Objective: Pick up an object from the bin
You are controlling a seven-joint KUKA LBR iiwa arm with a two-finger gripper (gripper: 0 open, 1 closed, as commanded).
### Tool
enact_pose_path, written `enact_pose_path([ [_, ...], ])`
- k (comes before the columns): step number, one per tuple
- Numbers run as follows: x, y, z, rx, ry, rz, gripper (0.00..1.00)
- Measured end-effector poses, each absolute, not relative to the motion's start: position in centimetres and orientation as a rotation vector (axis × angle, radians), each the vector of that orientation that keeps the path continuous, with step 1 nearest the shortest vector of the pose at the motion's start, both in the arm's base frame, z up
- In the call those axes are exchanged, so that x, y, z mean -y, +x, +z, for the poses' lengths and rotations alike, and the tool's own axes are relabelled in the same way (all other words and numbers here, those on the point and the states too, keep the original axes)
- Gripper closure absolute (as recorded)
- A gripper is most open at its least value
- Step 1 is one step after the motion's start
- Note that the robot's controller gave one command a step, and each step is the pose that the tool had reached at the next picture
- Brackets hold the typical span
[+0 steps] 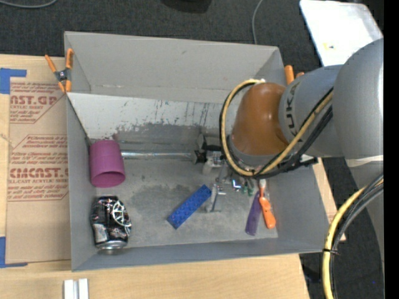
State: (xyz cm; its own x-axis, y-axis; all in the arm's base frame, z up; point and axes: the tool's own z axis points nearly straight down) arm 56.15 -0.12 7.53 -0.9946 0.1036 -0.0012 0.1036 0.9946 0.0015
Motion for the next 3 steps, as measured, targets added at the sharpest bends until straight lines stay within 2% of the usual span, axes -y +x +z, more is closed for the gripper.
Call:
enact_pose_path([
  [1, -0.8, 55.1, 7.2, -3.135, -0.098, -0.001, 0.00],
  [2, -1.6, 56.4, 7.1, -3.136, 0.088, 0.004, 0.00],
  [3, -1.7, 56.1, 7.1, -3.136, 0.092, 0.002, 0.00],
])
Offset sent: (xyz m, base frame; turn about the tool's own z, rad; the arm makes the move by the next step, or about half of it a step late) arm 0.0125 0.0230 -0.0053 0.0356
